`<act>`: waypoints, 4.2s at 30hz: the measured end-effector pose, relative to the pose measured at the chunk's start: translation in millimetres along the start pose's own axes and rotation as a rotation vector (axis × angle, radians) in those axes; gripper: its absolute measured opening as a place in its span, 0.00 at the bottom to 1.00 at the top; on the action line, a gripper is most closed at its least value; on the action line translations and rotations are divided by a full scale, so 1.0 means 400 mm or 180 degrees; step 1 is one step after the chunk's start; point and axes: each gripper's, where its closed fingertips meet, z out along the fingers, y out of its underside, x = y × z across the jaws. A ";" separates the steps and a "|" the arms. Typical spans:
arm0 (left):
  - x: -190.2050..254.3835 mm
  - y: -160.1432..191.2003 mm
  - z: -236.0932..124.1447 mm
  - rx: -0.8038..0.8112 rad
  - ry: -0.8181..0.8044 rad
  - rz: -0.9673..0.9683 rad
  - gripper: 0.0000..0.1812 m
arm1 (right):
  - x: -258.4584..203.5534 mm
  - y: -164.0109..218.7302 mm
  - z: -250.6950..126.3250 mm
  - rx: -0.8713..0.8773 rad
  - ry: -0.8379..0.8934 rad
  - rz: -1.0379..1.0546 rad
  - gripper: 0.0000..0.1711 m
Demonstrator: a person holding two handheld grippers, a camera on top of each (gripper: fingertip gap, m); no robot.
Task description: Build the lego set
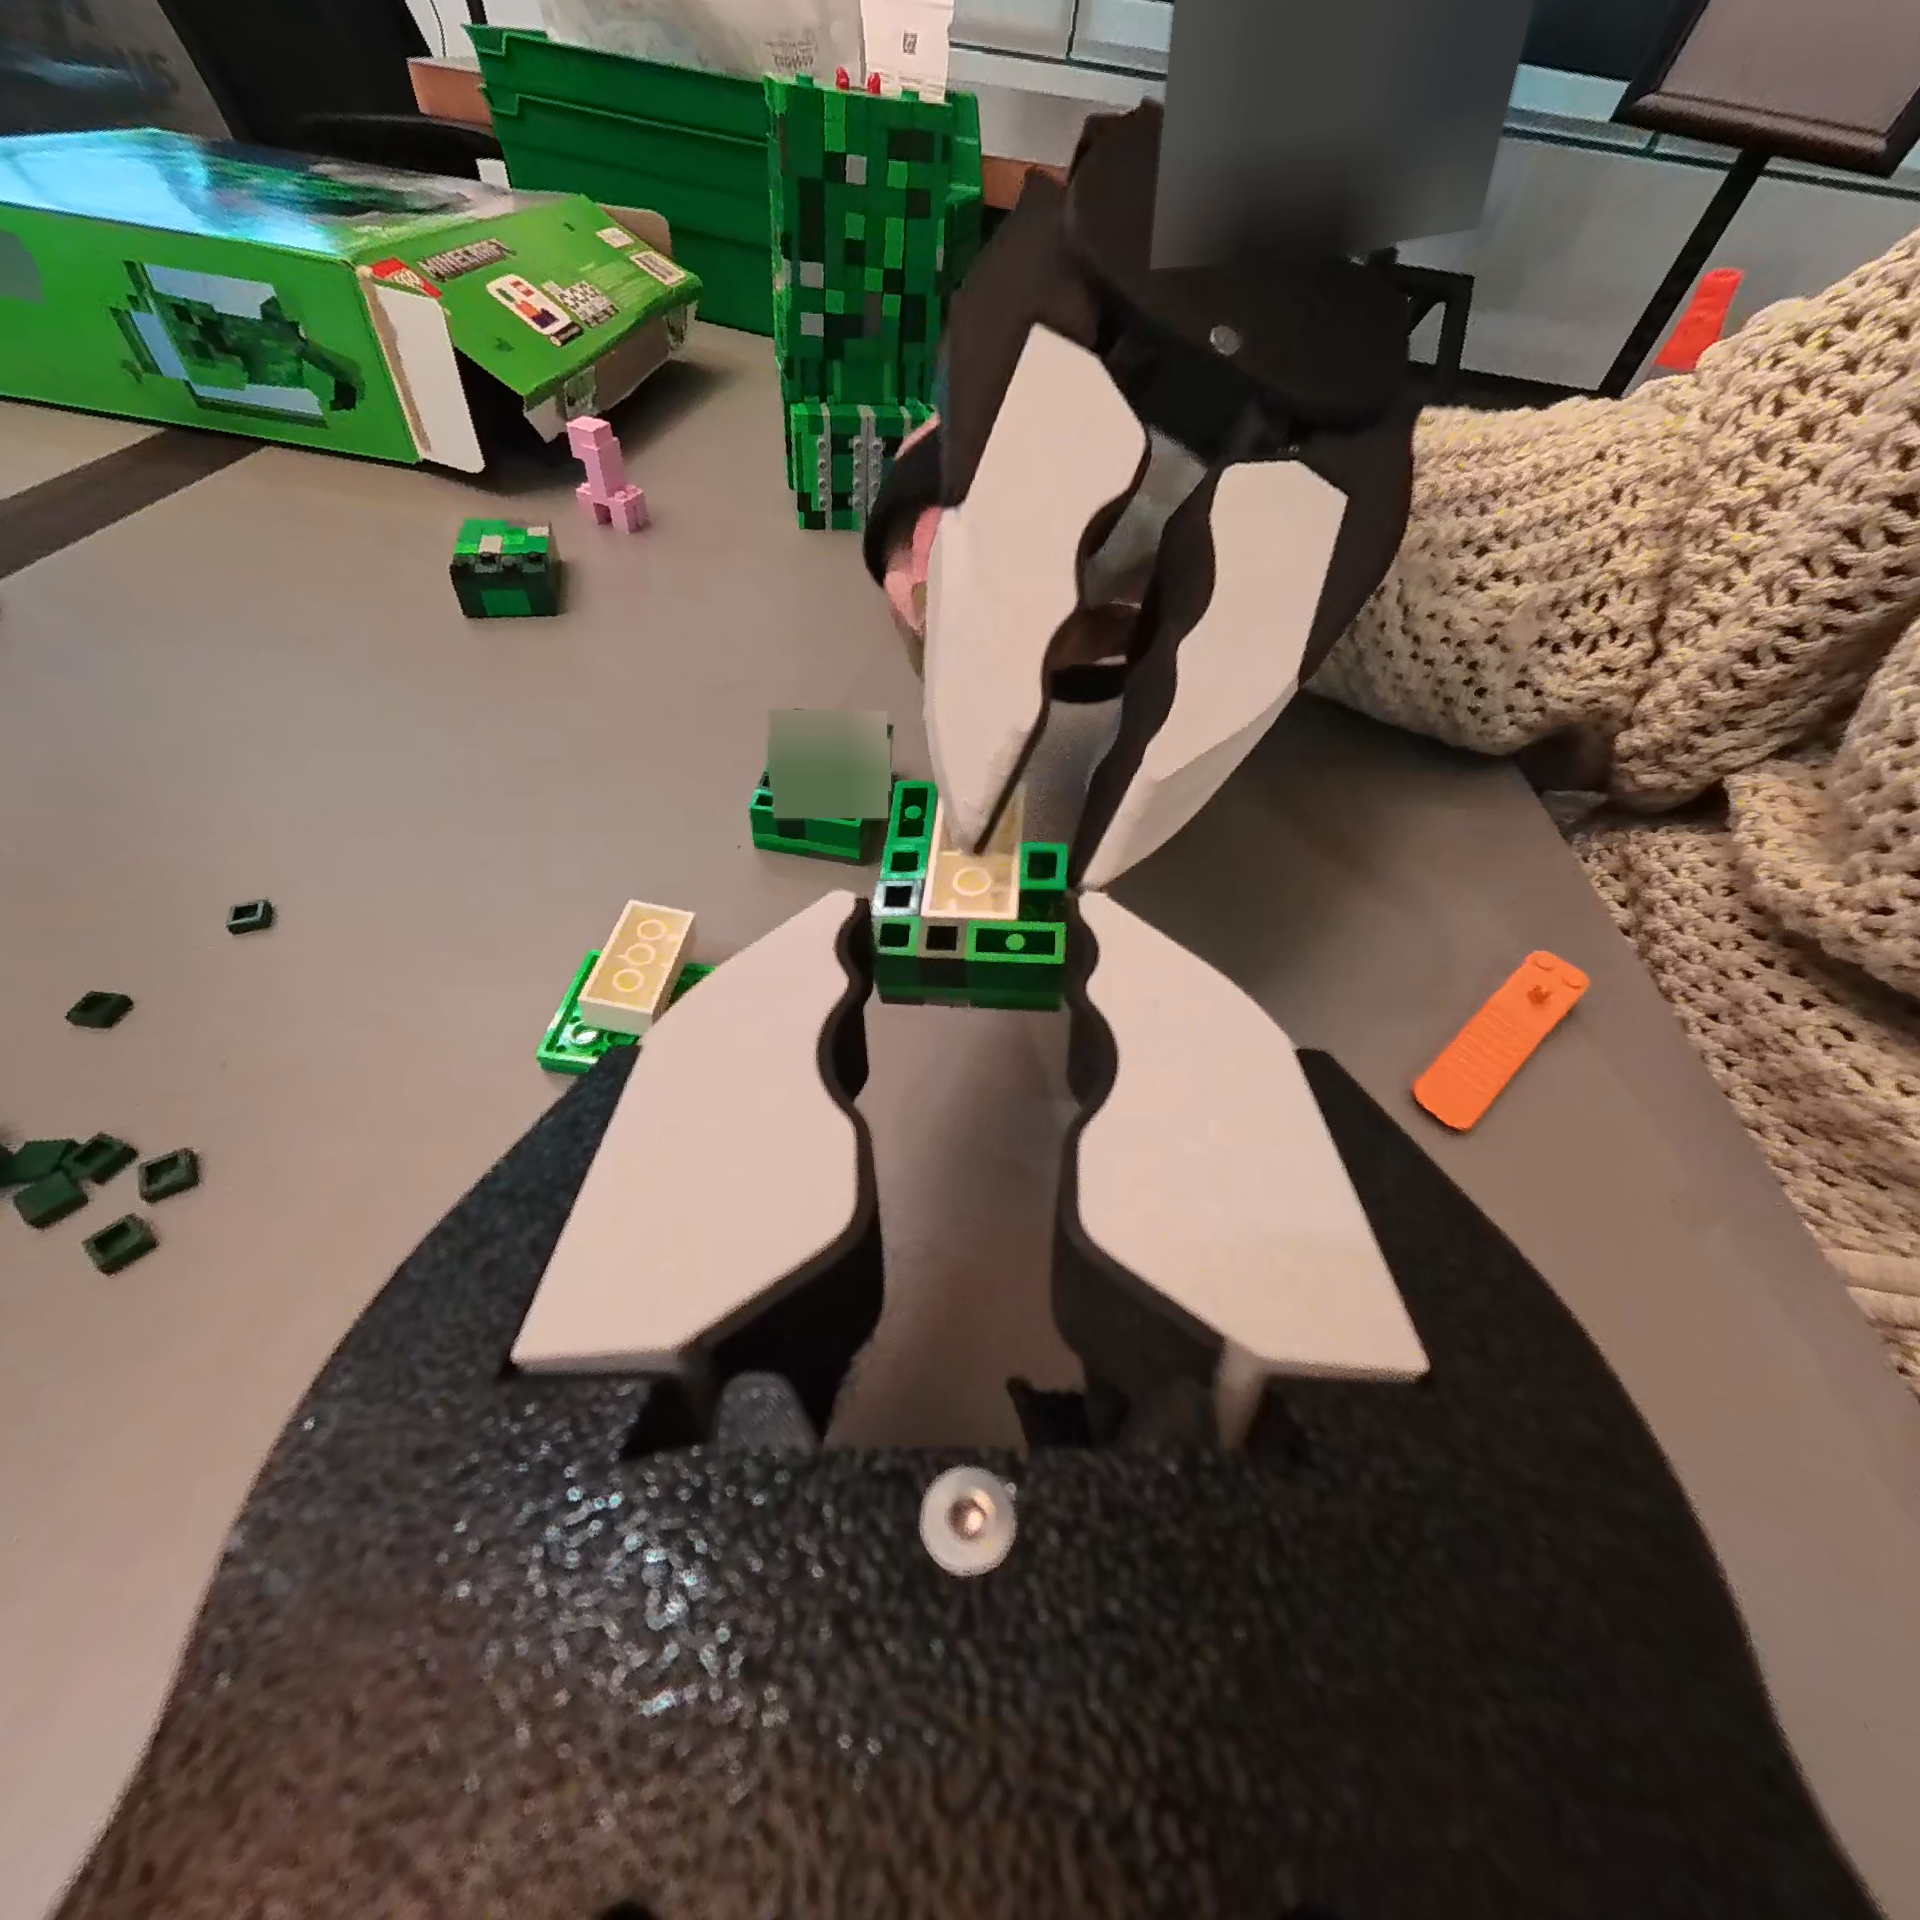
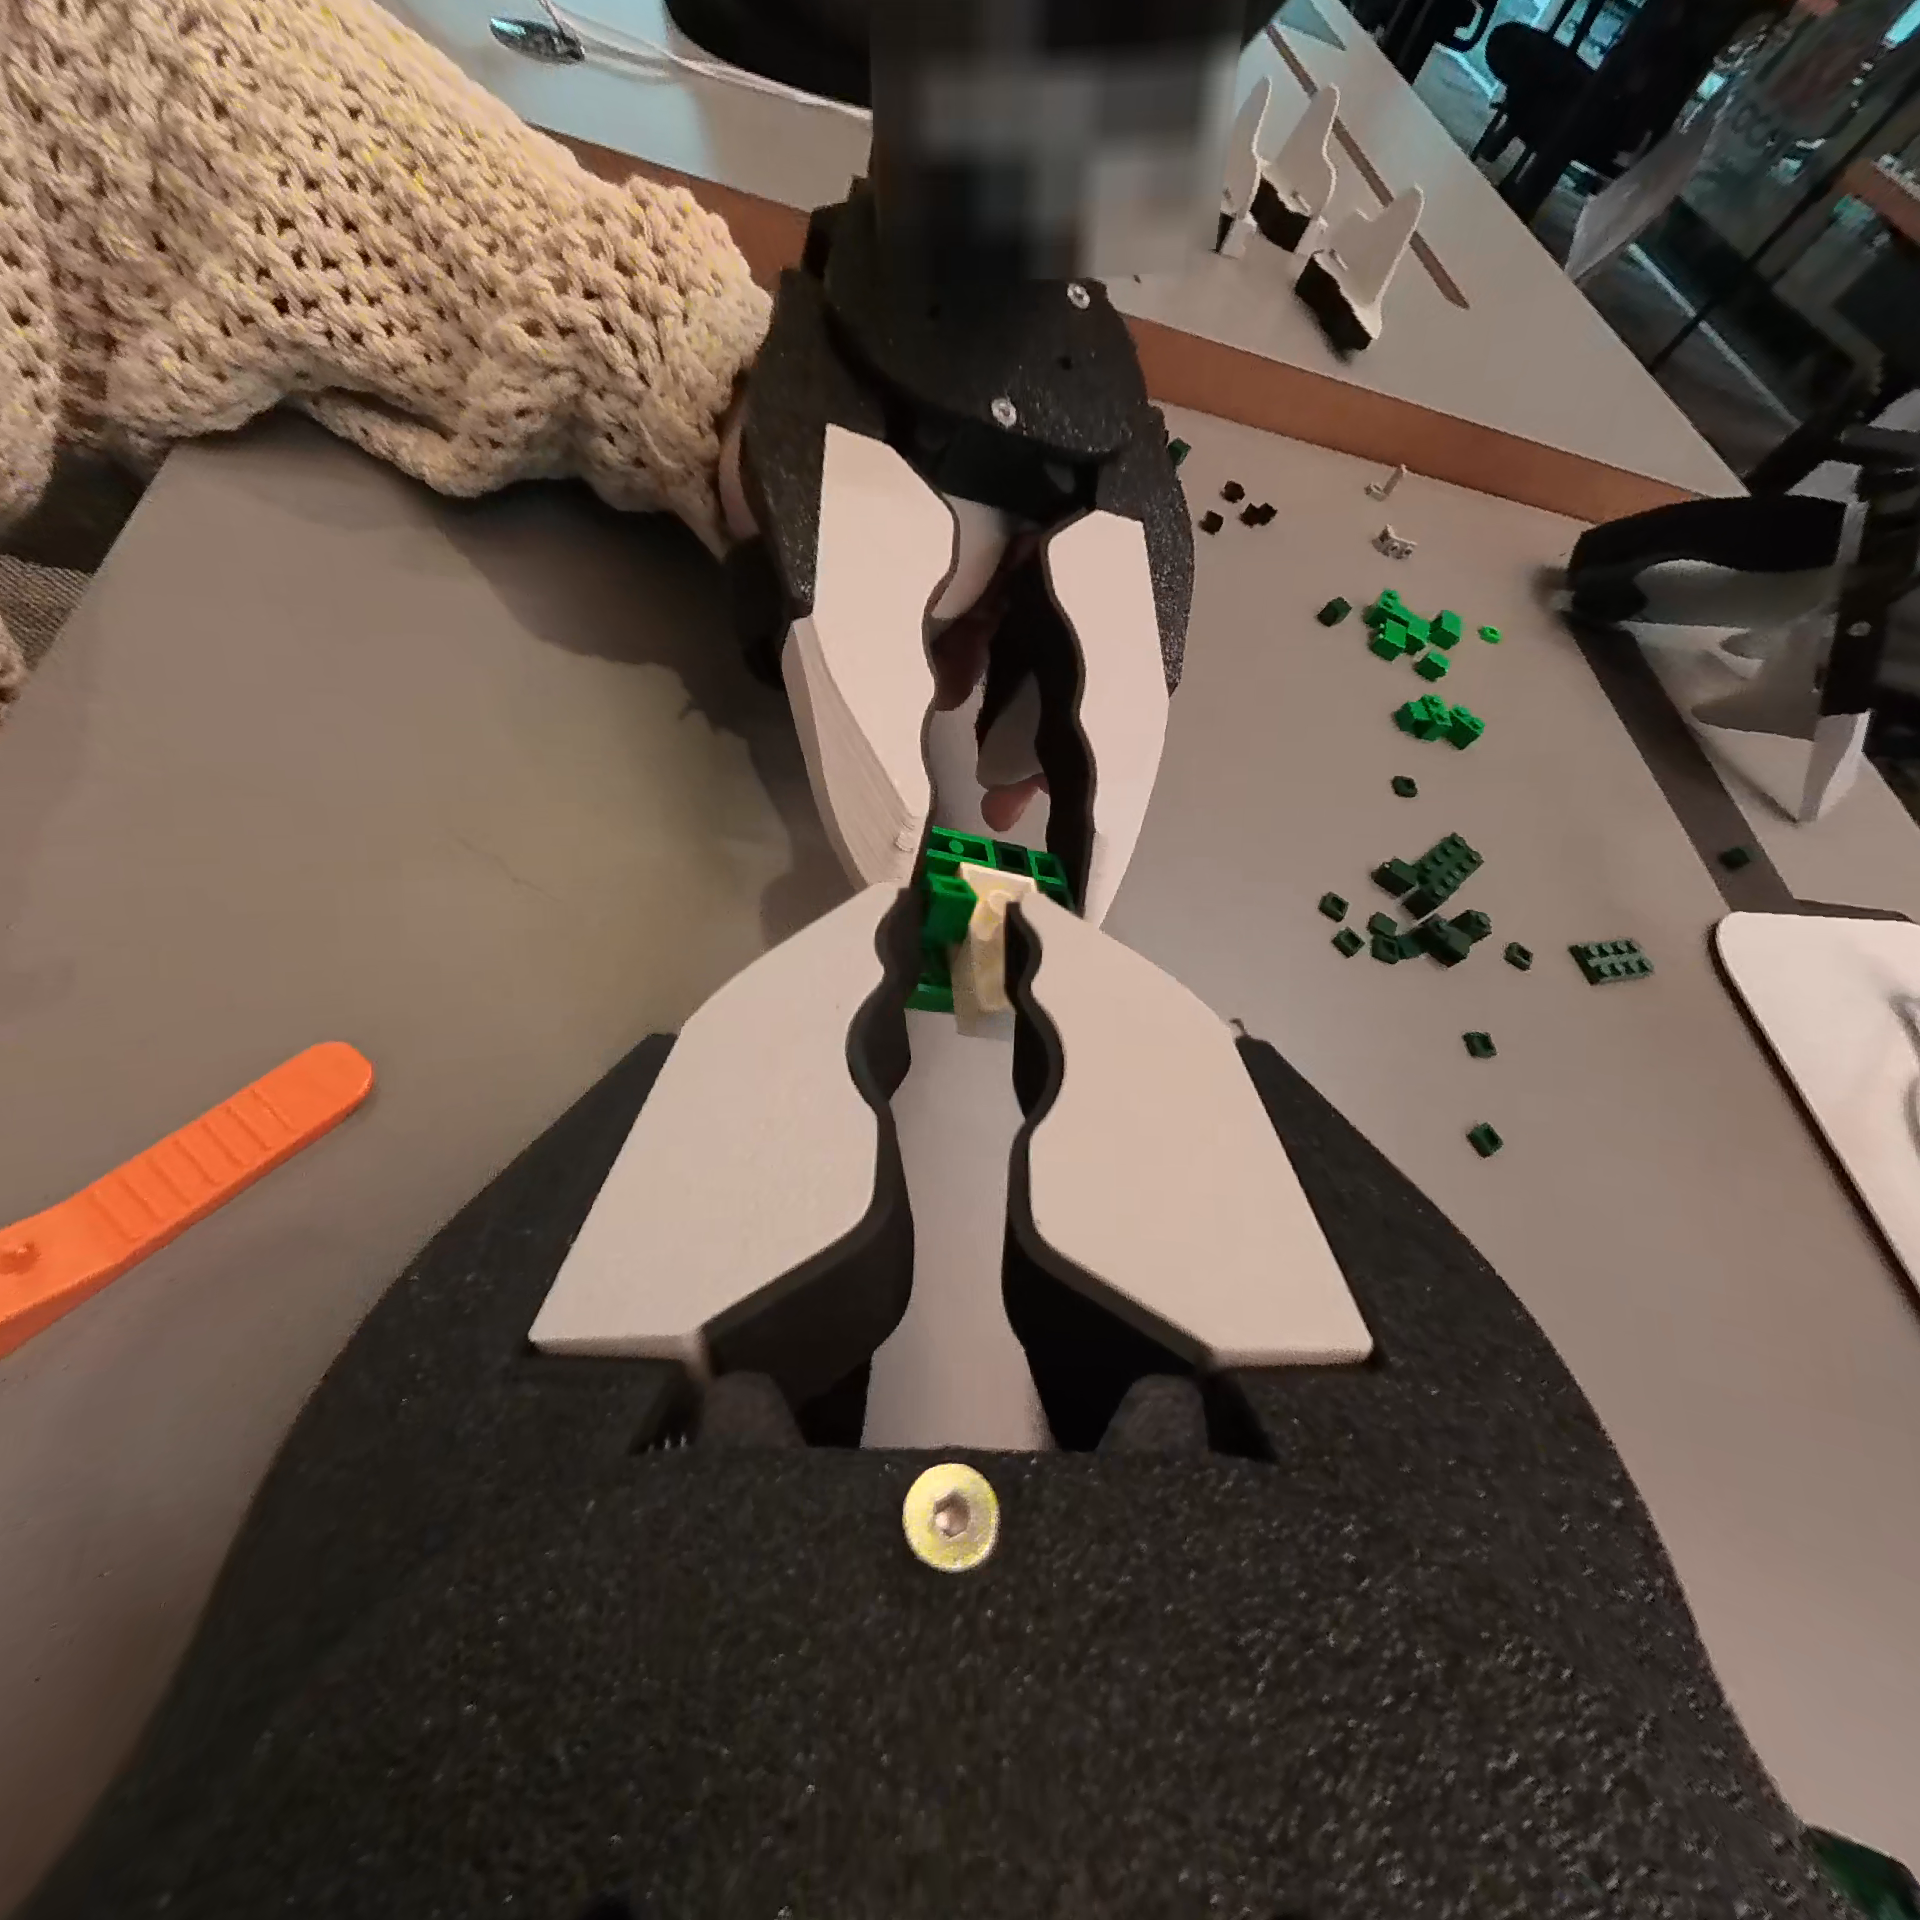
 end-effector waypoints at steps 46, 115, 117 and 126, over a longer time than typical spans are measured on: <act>-0.045 0.001 -0.003 -0.0002 -0.0384 -0.0157 0.19 | 0.044 0.003 -0.033 -0.0085 0.0772 0.0148 0.21; 0.041 -0.030 -0.006 0.0274 0.0318 -0.0006 0.20 | 0.001 -0.040 -0.032 0.1235 -0.0651 0.1144 0.21; 0.034 -0.036 -0.007 0.0329 0.0246 -0.0022 0.20 | 0.009 -0.041 -0.034 0.1248 -0.0570 0.1127 0.21; -0.066 -0.024 -0.005 0.0143 -0.0974 0.0351 0.19 | 0.125 -0.024 -0.043 0.0618 0.1068 0.0781 0.32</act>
